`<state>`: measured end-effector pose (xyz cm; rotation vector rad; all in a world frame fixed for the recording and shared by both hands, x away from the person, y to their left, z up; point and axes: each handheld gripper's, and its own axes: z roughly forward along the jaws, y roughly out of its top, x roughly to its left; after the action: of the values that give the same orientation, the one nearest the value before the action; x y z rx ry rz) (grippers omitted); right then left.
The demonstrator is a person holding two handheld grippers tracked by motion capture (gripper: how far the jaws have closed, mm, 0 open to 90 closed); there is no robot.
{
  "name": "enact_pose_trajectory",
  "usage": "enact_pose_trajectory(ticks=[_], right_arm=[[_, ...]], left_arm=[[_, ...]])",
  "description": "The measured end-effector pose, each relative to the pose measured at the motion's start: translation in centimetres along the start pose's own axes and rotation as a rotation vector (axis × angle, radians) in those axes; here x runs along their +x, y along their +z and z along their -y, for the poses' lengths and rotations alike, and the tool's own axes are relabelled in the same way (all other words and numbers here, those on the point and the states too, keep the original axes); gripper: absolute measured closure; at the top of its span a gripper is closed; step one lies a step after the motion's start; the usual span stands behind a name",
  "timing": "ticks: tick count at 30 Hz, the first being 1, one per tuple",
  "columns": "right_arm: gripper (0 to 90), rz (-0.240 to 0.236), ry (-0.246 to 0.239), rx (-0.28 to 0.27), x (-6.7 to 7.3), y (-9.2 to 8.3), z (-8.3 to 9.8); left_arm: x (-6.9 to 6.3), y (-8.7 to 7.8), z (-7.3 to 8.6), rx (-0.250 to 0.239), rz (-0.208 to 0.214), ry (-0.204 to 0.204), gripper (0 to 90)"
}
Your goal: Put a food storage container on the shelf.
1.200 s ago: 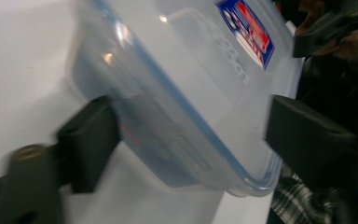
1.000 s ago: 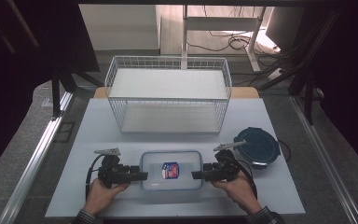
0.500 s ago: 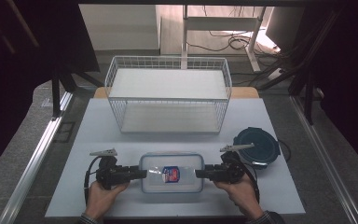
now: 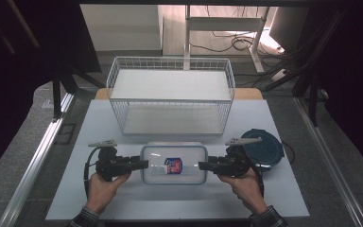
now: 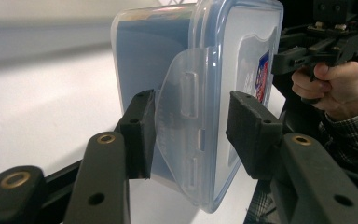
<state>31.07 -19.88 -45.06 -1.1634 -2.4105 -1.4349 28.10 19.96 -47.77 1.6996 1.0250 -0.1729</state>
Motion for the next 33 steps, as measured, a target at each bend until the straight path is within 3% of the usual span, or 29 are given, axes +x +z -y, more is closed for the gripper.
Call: enact_pose_trajectory(ticks=[8, 20, 33], right_arm=[[53.9, -0.004, -0.027, -0.036, 0.2, -0.5, -2.4], [53.9, -0.002, -0.079, -0.066, 0.7, -1.1, -7.4], [54.0, 0.008, -0.107, -0.124, 1.0, -2.2, -13.5]], left_arm=[[-0.4, -0.8, -2.7, -0.016, -0.022, 0.023, 52.3], [-1.0, -2.3, -6.9, -0.059, -0.053, 0.052, 51.5], [-1.3, -3.7, -13.0, -0.106, -0.070, 0.092, 51.0]])
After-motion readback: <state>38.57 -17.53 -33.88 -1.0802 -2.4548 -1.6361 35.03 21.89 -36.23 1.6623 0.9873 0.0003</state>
